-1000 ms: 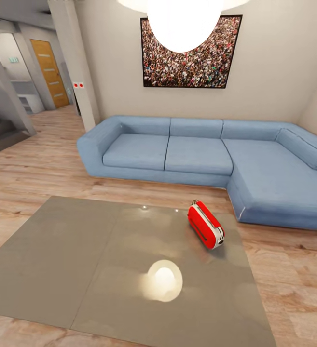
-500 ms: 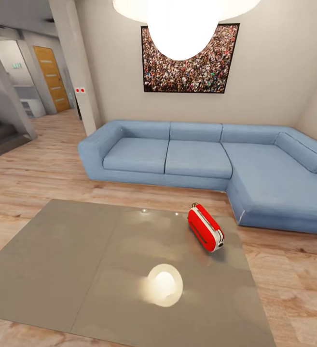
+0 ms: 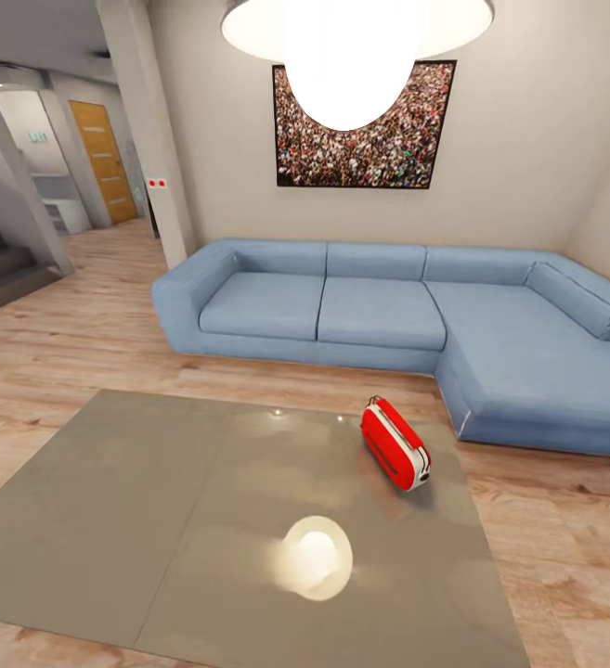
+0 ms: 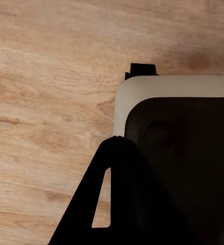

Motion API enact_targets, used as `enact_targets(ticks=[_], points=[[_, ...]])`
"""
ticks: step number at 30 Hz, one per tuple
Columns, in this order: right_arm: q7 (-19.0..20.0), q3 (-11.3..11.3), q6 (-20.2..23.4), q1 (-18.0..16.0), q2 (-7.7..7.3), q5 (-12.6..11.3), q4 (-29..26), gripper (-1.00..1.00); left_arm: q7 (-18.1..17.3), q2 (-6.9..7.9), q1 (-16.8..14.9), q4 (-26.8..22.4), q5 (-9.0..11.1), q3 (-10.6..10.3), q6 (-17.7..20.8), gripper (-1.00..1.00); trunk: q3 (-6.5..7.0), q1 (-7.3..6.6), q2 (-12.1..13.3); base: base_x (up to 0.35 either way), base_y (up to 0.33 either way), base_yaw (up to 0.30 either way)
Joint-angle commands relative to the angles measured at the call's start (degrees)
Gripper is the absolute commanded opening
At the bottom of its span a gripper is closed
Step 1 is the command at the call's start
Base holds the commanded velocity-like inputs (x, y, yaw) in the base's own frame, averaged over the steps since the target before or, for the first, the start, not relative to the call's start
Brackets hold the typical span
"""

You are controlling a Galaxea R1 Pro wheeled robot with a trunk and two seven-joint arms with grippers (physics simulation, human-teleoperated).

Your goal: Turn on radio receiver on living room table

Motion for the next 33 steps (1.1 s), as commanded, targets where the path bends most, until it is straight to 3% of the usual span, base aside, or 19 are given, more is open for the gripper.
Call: enact_targets(ticks=[1, 33], points=[[0.0, 0.0, 0.0, 0.0, 0.0, 0.0, 0.0, 1.0, 0.0, 0.0, 0.0, 0.0, 0.0, 0.0, 0.0, -1.0, 0.1, 0.0, 0.0, 0.0, 0.0, 0.0], [0.09, 0.01, 0.28, -0.02, 0.0, -0.38, -0.01, 1.0, 0.0, 0.0, 0.0, 0.0, 0.0, 0.0, 0.0, -1.0, 0.51, 0.0, 0.0, 0.0, 0.0, 0.0]])
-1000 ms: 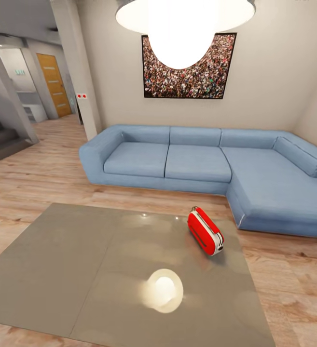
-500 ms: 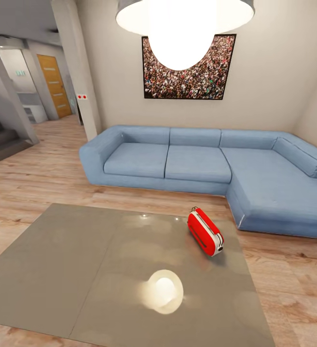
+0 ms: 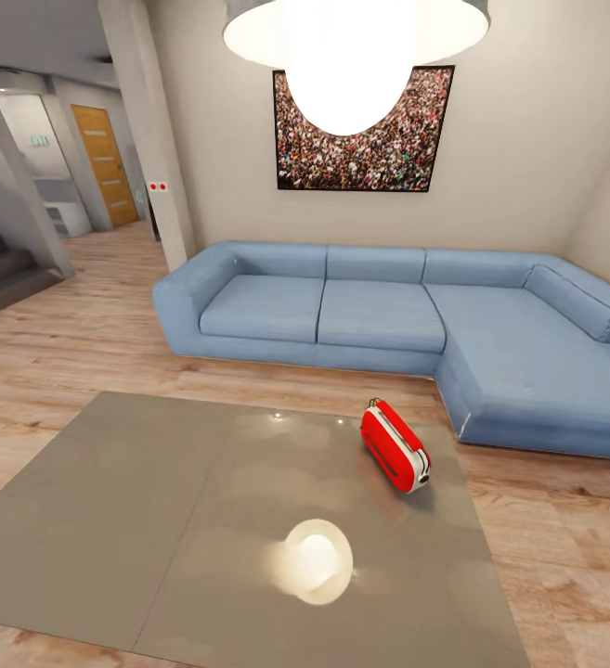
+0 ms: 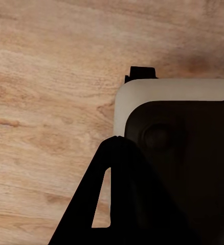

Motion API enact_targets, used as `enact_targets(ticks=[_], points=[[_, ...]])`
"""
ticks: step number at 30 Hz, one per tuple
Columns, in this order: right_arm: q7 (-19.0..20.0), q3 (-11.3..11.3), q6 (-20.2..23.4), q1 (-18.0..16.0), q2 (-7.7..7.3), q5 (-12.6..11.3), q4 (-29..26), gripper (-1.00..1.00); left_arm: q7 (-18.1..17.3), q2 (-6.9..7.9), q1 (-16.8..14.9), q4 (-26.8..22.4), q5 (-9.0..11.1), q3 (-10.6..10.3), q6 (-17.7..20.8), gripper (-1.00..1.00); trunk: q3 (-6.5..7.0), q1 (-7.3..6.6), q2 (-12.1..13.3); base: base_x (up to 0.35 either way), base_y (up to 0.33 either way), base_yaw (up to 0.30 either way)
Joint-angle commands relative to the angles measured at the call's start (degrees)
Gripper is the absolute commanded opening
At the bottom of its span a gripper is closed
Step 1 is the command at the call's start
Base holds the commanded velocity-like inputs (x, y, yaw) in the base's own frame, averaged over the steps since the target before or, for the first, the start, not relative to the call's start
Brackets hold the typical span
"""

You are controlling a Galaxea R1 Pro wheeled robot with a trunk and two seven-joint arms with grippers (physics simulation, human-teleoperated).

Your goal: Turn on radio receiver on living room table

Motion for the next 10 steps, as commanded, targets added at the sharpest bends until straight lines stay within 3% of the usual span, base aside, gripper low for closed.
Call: enact_targets(ticks=[1, 10], points=[[-0.02, 0.0, 0.0, -0.01, 0.0, 0.01, 0.0, 1.0, 0.0, 0.0, 0.0, 0.0, 0.0, 0.0, 0.0, -1.0, 0.0, 0.0, 0.0, 0.0, 0.0, 0.0], [-0.04, 0.0, 0.0, -0.03, 0.0, -0.13, 0.0, 1.0, 0.0, 0.0, 0.0, 0.0, 0.0, 0.01, 0.0, -1.0, 0.0, 0.0, 0.0, 0.0, 0.0, 0.0]])
